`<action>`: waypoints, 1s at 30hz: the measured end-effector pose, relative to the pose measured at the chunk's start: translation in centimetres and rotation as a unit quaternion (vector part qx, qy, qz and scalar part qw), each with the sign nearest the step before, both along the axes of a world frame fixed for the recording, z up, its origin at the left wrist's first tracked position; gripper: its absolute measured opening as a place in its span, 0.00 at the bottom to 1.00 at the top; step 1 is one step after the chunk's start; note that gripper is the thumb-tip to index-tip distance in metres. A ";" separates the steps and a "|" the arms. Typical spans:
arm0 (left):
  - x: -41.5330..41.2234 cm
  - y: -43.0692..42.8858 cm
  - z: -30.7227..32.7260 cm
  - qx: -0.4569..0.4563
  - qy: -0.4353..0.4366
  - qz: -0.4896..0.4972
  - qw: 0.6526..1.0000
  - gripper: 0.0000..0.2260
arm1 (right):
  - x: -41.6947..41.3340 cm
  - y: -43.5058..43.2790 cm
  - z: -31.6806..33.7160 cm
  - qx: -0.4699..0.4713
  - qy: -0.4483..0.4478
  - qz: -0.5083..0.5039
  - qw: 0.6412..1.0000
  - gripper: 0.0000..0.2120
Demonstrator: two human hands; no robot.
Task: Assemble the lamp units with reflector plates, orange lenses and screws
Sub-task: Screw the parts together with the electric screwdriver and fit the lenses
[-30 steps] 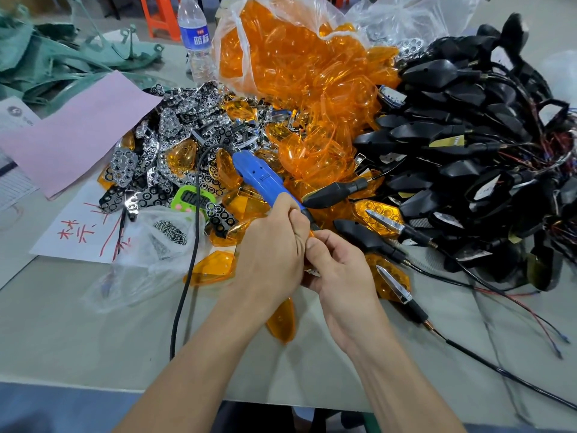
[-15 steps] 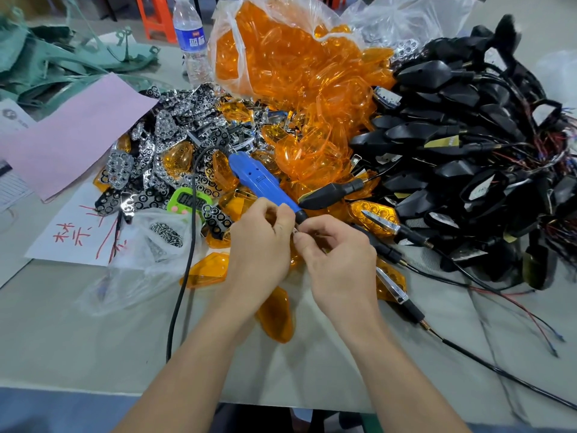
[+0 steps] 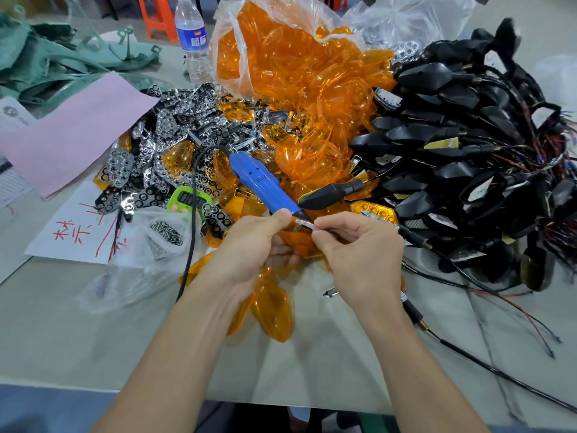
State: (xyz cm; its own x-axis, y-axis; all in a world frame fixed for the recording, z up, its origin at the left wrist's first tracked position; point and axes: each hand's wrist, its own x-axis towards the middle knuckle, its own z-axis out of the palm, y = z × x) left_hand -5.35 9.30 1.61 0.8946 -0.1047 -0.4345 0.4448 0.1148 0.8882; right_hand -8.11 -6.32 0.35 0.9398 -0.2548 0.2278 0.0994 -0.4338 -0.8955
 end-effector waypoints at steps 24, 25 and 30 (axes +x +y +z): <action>-0.9 -1.3 -0.1 0.014 -0.042 0.042 0.998 0.12 | -0.3 0.0 0.7 -0.090 0.039 0.039 0.994 0.10; -1.0 -1.4 -0.2 0.013 -0.046 0.047 0.998 0.11 | -0.5 0.1 0.7 -0.119 0.017 0.035 0.992 0.09; -1.0 -2.0 -0.3 0.006 -0.048 0.069 0.996 0.09 | -1.0 0.8 0.7 -0.172 -0.064 -0.004 0.983 0.08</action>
State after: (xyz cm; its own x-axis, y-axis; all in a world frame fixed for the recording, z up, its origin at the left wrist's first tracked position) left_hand -6.31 7.31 1.29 0.9377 0.0266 -0.3465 0.3384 0.1572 0.9278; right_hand -9.14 -5.56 1.02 0.8963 -0.1497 0.4174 0.1962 -0.7102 -0.6761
